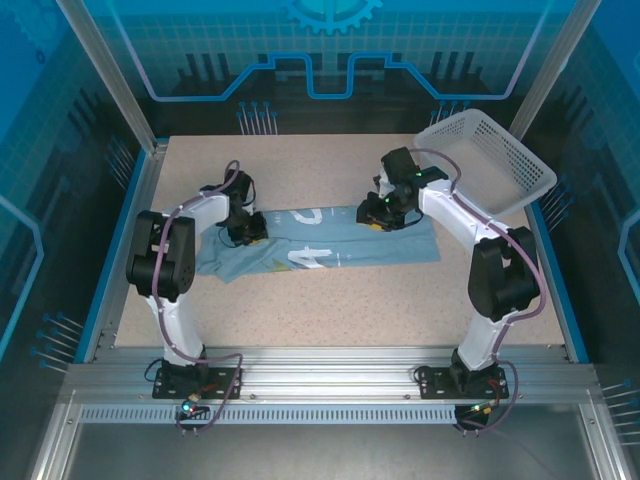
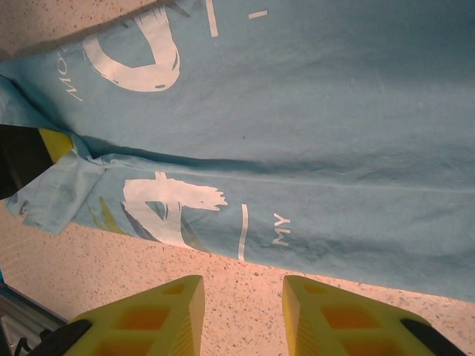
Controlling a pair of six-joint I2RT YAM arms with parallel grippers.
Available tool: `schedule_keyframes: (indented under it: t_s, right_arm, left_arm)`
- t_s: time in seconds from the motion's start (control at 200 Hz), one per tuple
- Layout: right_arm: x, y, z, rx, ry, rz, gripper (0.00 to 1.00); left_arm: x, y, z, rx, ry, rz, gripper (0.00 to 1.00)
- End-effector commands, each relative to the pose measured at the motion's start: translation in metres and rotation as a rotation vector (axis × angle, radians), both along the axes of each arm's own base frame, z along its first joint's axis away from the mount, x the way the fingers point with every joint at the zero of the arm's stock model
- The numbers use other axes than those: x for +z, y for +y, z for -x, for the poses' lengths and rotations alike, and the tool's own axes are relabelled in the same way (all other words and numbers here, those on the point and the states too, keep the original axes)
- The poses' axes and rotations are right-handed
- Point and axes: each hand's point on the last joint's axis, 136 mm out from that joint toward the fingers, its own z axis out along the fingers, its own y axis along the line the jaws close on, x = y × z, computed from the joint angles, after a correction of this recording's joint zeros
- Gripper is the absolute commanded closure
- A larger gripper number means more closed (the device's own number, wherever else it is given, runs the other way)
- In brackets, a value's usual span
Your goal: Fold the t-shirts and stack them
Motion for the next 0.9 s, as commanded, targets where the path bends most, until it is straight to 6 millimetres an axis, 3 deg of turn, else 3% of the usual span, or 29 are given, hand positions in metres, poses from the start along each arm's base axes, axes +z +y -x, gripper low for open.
schedule_keyframes:
  t_s: [0.0, 0.145, 0.285, 0.505, 0.76, 0.89]
  right_arm:
    - [0.012, 0.004, 0.003, 0.015, -0.024, -0.030, 0.66]
    - [0.012, 0.004, 0.003, 0.015, -0.026, -0.028, 0.67]
    - [0.012, 0.001, 0.004, 0.013, -0.023, -0.025, 0.67]
    - [0.004, -0.003, 0.008, 0.008, -0.006, -0.026, 0.68]
    - [-0.009, -0.008, 0.013, -0.006, 0.029, -0.040, 0.70]
    - [-0.015, -0.013, 0.016, -0.017, 0.054, -0.030, 0.71]
  left_arm:
    - [0.023, 0.002, 0.003, 0.020, -0.046, -0.015, 0.98]
    - [0.041, -0.001, 0.011, 0.065, -0.054, 0.014, 1.00]
    - [0.049, -0.013, 0.031, 0.146, 0.010, 0.093, 1.00]
    - [0.044, -0.036, 0.073, 0.262, 0.168, 0.177, 1.00]
    - [0.034, -0.062, 0.102, 0.282, 0.266, 0.171, 1.00]
    - [0.029, -0.089, 0.111, 0.293, 0.317, 0.265, 0.80]
